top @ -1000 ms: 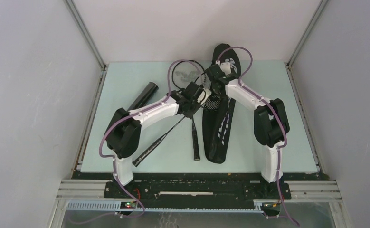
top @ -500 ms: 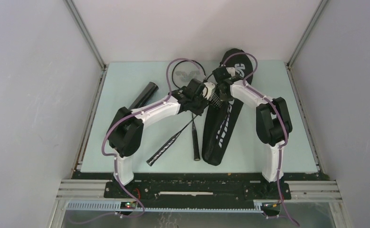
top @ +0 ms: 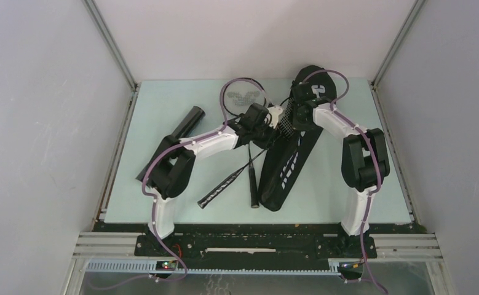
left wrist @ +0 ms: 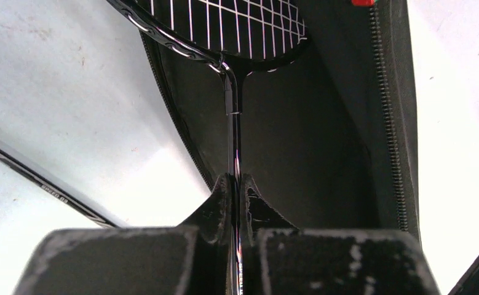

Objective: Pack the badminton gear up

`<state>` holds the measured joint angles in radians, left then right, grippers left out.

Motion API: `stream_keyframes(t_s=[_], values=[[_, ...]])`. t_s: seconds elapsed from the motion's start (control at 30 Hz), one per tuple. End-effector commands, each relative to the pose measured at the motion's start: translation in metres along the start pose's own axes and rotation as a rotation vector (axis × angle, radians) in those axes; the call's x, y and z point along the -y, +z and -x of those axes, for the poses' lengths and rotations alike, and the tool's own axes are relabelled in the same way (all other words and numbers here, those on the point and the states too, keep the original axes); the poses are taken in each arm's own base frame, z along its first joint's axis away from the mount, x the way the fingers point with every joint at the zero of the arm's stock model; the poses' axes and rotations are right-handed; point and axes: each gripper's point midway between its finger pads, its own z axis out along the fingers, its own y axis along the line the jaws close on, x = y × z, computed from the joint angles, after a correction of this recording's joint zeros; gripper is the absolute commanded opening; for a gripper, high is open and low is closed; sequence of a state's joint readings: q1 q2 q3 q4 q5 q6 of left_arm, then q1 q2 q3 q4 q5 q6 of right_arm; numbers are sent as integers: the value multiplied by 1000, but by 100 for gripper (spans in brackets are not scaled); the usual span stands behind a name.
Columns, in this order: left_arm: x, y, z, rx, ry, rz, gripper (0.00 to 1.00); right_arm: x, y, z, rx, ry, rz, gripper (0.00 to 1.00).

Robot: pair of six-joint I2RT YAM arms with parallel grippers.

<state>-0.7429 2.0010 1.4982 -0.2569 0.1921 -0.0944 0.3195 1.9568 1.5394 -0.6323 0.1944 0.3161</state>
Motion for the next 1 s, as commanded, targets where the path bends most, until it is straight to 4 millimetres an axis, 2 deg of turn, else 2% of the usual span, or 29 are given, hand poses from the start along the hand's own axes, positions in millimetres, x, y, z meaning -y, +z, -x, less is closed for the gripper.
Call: stream_keyframes(t_s=[0.0,0.37,0.6,0.97], values=[[15,-3,50,159,-73,-65,0,-18,-26,17,54,14,118,0],[19,26,86,196,-218,-91,0,-26,-31,11,20,31,195,0],[17,47,116,263,-235,-109,0,-36,-36,-5,-33,2,359,0],[8,69,170,415,-333,-156,0,-12,-32,-14,-44,-15,343,0]])
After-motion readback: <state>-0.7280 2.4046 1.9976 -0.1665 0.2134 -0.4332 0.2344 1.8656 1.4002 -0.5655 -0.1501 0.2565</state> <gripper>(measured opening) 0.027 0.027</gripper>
